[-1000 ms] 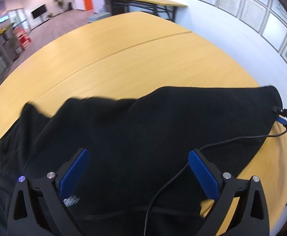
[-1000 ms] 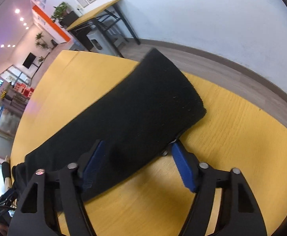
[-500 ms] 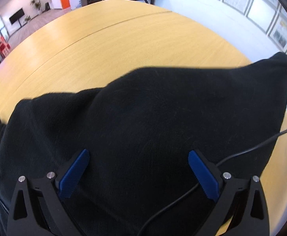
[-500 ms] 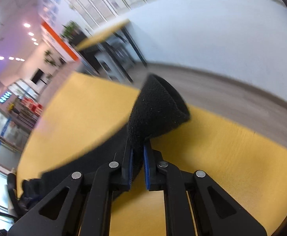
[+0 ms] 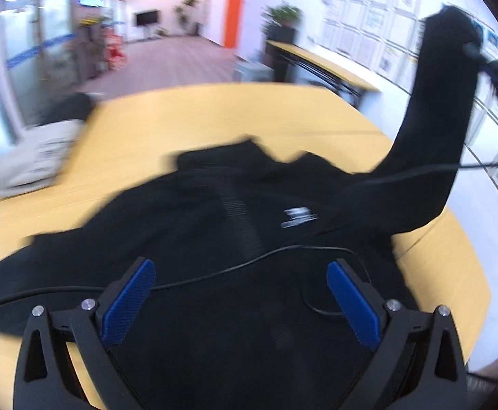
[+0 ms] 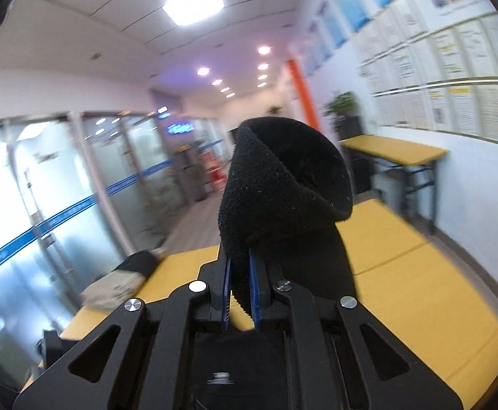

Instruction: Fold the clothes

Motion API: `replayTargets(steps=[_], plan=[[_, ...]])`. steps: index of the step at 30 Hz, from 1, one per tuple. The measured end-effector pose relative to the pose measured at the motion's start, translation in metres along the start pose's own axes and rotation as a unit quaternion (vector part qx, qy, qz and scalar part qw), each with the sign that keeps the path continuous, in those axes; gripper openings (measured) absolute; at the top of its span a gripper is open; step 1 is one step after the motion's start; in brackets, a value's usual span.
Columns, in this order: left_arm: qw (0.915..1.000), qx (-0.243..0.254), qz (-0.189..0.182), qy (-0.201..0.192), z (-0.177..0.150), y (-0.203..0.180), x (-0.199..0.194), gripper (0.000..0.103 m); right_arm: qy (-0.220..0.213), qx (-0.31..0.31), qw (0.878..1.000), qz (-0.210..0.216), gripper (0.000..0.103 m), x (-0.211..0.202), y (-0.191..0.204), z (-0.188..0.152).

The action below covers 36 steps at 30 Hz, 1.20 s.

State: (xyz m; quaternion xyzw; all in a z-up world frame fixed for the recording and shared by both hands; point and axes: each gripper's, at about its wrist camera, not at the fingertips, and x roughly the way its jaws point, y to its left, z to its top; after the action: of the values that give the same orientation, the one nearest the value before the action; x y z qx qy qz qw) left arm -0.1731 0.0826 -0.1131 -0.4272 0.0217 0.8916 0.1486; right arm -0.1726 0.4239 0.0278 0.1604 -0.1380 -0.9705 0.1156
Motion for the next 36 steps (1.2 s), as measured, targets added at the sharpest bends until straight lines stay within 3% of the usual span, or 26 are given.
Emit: replayTargets(steps=[5,8,12,16,18,19,22,26,29,31,35,36], plan=[[0.9964,-0.026,0.071,-0.037,-0.036,0.109,-0.114,0.103,0.101,-0.029,0.993,0.057,0.008,0.095,0.118,-0.079],[0.9945,-0.039,0.091,-0.033,-0.059,0.152,-0.147,0.103,0.162,-0.048,0.983,0.065,0.008,0.134,0.153,-0.140],[0.9939,-0.056,0.092,-0.022,-0.090,0.189,-0.153,0.103,0.243,-0.073,0.964,0.074,0.008,0.184,0.195,-0.222],[0.9960,-0.061,0.065,-0.011,-0.105,0.204,-0.141,0.103,0.322,-0.097,0.938,0.082,0.011,0.233,0.237,-0.304],[0.9974,-0.056,0.045,-0.007,-0.106,0.205,-0.132,0.103,0.336,-0.100,0.932,0.087,0.020,0.249,0.231,-0.296],[0.9982,-0.050,0.033,-0.006,-0.105,0.202,-0.127,0.103,0.348,-0.090,0.928,0.100,0.033,0.248,0.229,-0.295],[0.9997,-0.021,0.000,-0.008,-0.096,0.186,-0.111,0.103,0.363,-0.075,0.919,0.133,0.052,0.228,0.229,-0.293],[0.9980,0.027,-0.056,-0.014,-0.072,0.150,-0.075,0.103,0.322,-0.049,0.938,0.116,0.071,0.174,0.191,-0.254],[0.9929,0.052,-0.105,-0.018,-0.051,0.117,-0.039,0.103,0.307,-0.049,0.950,0.038,0.073,0.143,0.117,-0.236],[0.9878,0.068,-0.139,-0.018,-0.037,0.094,-0.005,0.103,0.309,-0.052,0.949,-0.024,0.071,0.138,0.059,-0.230],[0.9916,0.074,-0.100,0.036,-0.036,0.070,0.089,0.103,0.315,-0.033,0.945,-0.081,0.065,0.152,-0.033,-0.235],[0.9930,0.052,-0.086,0.062,-0.041,0.072,0.111,0.103,0.332,-0.030,0.939,-0.087,0.052,0.159,-0.050,-0.243]])
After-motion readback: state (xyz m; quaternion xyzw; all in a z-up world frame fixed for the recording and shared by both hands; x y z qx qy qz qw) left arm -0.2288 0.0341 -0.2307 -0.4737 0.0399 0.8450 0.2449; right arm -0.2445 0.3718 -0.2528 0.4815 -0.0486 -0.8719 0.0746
